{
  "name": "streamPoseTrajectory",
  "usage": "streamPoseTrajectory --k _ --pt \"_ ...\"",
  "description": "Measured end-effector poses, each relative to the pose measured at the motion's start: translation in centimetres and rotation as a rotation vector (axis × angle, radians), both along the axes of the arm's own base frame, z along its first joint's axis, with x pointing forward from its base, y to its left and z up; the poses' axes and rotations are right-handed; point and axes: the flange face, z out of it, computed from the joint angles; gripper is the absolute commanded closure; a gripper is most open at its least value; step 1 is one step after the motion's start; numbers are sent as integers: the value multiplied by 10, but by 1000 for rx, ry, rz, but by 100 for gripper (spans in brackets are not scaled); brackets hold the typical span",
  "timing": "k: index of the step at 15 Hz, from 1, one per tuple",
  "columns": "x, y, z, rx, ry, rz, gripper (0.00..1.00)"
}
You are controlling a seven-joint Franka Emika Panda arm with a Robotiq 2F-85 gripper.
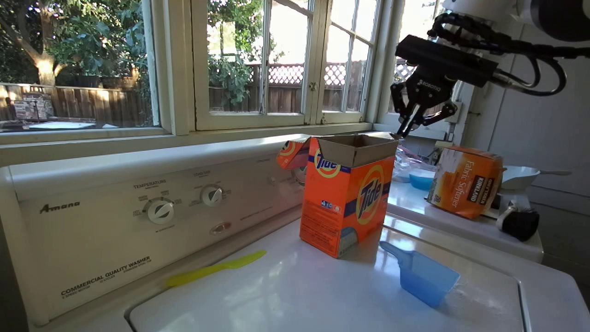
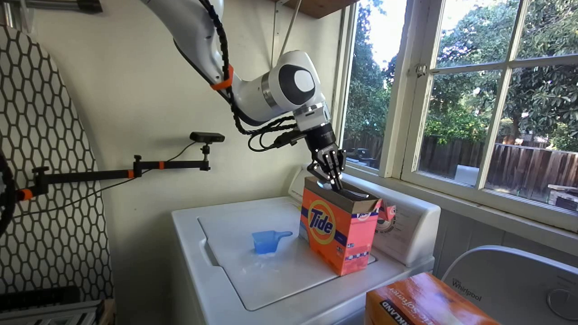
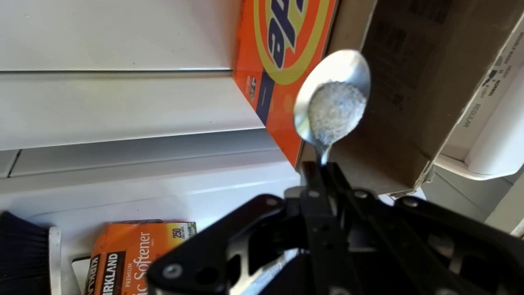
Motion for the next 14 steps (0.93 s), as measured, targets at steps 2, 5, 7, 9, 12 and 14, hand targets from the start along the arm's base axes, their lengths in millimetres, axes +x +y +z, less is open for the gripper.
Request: streamPoseTrajectory --k 2,5,7,9,12,14 --pt "8 2 2 -6 6 -3 98" --pt "20 5 4 -15 17 -6 98" --pt "28 8 4 -20 24 -10 98" --pt "35 12 4 -22 30 -14 98" --pt "45 18 1 -32 37 -15 98" --pt "52 22 1 -44 33 -13 98"
